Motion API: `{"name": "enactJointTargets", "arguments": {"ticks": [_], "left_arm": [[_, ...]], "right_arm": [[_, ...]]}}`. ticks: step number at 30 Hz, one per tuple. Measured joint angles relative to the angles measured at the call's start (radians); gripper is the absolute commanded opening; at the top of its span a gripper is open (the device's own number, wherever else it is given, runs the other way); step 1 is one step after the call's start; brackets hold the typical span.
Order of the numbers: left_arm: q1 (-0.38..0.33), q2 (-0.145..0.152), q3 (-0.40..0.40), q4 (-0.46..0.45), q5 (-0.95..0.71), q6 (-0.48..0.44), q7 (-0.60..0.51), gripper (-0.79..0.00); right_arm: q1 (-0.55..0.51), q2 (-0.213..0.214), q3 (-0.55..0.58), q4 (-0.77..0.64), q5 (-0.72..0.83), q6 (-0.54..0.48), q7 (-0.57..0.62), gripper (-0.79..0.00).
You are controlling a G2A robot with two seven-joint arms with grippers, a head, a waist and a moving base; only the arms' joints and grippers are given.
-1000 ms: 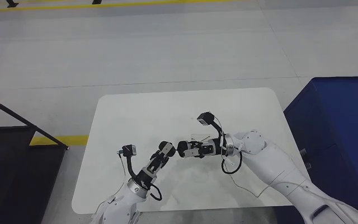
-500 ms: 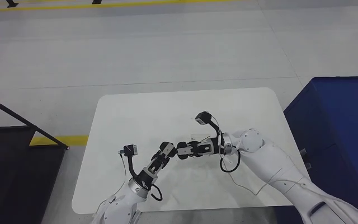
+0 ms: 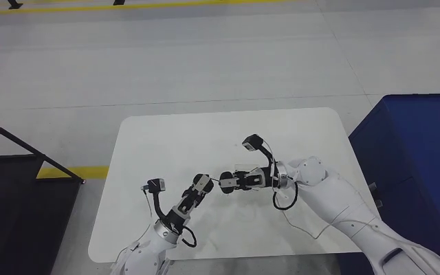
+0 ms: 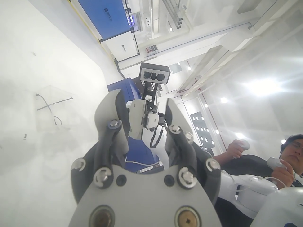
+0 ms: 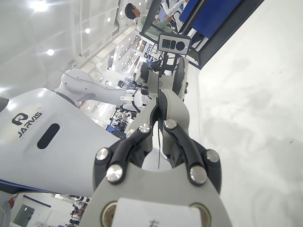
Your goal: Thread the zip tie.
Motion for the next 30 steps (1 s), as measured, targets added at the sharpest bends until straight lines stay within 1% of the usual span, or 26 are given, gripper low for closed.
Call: {"name": "enactJointTargets", "arguments": {"ticks": [3,6,8,12,14,15,17,21,22,29,30], "left_arm": [[0.013,0.002,-0.027,-0.004,-0.028,-0.031,0.001,0.0],[0.013,0.002,-0.028,-0.004,-0.029,-0.033,0.0,0.0],[0.013,0.002,-0.027,-0.004,-0.029,-0.032,0.0,0.0],[0.013,0.002,-0.027,-0.004,-0.029,-0.032,0.0,0.0],[0.013,0.002,-0.027,-0.004,-0.029,-0.032,0.0,0.0],[0.013,0.002,-0.027,-0.004,-0.029,-0.032,0.0,0.0],[0.013,0.002,-0.027,-0.004,-0.029,-0.032,0.001,0.0],[0.013,0.002,-0.027,-0.004,-0.029,-0.032,0.001,0.0],[0.013,0.002,-0.027,-0.004,-0.029,-0.032,0.001,0.0],[0.014,0.002,-0.026,-0.003,-0.031,-0.03,-0.001,0.0],[0.012,0.003,-0.019,0.003,-0.048,-0.011,-0.02,0.0]], "right_arm": [[-0.008,0.013,0.031,-0.001,0.015,0.005,0.005,-0.785],[-0.014,0.03,0.067,-0.007,0.012,0.018,0.018,-0.785],[-0.013,0.033,0.072,-0.009,-0.015,0.018,0.019,-0.785],[-0.013,0.033,0.071,-0.008,-0.014,0.018,0.017,-0.785],[-0.021,0.035,0.085,0.005,-0.024,0.029,-0.006,-0.785],[-0.031,0.04,0.104,0.02,-0.032,0.035,-0.039,-0.785],[-0.051,0.05,0.14,0.039,-0.025,0.034,-0.061,-0.785],[-0.107,0.076,0.209,0.014,0.011,0.041,0.016,-0.785],[-0.118,0.079,0.219,0.004,0.013,0.047,0.018,-0.785],[-0.127,0.08,0.226,-0.007,0.011,0.058,0.007,-0.785],[-0.129,0.079,0.225,-0.017,0.007,0.071,-0.015,-0.785]]}}
